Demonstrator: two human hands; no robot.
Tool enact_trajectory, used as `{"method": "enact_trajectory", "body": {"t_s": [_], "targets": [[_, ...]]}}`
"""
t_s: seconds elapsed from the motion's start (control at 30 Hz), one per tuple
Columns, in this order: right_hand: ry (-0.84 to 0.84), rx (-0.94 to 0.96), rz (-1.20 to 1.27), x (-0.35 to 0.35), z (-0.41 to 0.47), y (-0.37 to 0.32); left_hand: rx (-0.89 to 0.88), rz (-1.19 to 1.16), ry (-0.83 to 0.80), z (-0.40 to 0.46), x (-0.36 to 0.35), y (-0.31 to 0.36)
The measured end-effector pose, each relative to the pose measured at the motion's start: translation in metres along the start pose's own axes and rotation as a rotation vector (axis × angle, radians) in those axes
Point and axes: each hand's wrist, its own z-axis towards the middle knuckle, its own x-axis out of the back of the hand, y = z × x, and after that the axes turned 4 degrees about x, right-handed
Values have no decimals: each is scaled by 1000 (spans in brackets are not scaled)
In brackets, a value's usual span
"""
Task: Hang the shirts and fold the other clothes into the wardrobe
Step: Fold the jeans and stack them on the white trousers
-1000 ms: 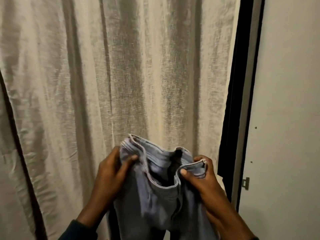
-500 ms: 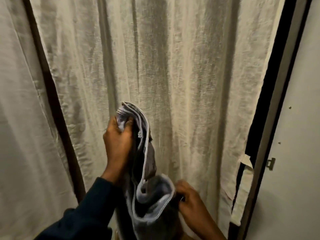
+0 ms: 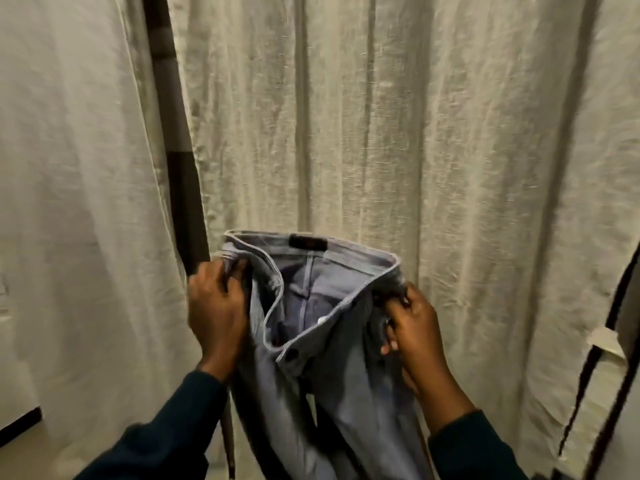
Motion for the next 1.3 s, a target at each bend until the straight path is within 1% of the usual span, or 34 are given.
{"method": "enact_trajectory", "body": {"t_s": [0.03,0.07,0.13,0.2,0.27,0.37,0.43,0.5,0.7,0.83,0.93,1.07,1.2,1.3], "targets": [[-9,-37,10,-8,-3,-1,64,99,35,7,8,-6],[-33,-59,-17,-17,-5,2,122,186,27,13,19,-11],[-35,-78,2,-36,-7,-1,141,180,15,17,39,-18],[47,-112,111,-54,-5,-7,170,76,54,20,56,-17],[68,-135,295,-74,-3,-18,280,-51,113,24,71,-22],[6,-145,567,-113,2,-38,462,-297,148,45,102,-22],[-50,-123,679,-142,6,-51,581,-498,137,67,126,-18],[-99,-107,745,-174,8,-60,633,-586,161,83,152,-12],[-281,-76,872,-271,-1,-72,573,-526,289,98,194,-22],[-417,-109,948,-328,-7,-75,545,-453,442,96,214,-34],[-503,-98,982,-361,-12,-78,539,-420,552,97,226,-39],[-615,-56,949,-403,-32,-80,509,-345,705,90,249,-43],[-743,-97,965,-437,-66,-77,472,-273,881,74,272,-53],[-838,-184,991,-456,-98,-78,485,-210,1000,58,294,-65]]}}
